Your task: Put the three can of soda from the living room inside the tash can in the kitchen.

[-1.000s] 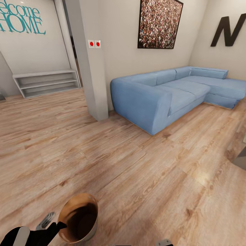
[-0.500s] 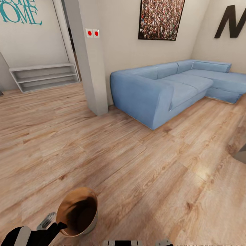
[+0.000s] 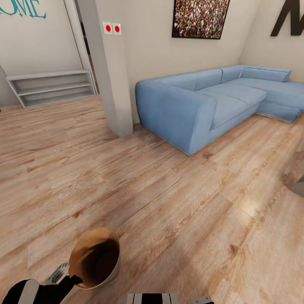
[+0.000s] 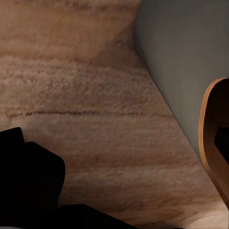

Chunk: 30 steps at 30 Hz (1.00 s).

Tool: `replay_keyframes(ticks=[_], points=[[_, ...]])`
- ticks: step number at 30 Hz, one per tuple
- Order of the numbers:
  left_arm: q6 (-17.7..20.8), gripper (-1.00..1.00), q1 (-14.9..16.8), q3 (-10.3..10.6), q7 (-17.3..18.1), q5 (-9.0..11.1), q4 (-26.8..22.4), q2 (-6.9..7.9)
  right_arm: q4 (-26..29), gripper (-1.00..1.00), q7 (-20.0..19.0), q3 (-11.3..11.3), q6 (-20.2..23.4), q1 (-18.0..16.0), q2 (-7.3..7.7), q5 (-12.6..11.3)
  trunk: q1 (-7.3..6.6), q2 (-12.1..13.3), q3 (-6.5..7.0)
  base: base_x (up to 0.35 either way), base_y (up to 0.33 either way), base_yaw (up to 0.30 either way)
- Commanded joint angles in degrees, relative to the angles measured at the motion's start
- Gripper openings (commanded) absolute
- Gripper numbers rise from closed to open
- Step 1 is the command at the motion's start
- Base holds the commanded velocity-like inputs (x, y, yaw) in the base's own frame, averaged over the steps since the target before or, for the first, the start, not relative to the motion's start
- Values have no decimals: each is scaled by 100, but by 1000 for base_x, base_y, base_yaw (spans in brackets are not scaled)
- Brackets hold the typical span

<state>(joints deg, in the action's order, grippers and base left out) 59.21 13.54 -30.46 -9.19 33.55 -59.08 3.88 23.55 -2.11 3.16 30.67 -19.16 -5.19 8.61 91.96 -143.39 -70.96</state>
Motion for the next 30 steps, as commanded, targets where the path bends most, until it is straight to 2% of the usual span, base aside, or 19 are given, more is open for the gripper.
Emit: replay_keyframes(ticks=[1,30], points=[[4,100,-1,-3,-13,-45,-1,0,0,100,0,0,0,0,0,0,0,0,-1,0,0,0],[-86,100,-1,-26,-48,-13,2,8,8,100,0,0,0,0,6,0,0,0,-4,0,0,0]])
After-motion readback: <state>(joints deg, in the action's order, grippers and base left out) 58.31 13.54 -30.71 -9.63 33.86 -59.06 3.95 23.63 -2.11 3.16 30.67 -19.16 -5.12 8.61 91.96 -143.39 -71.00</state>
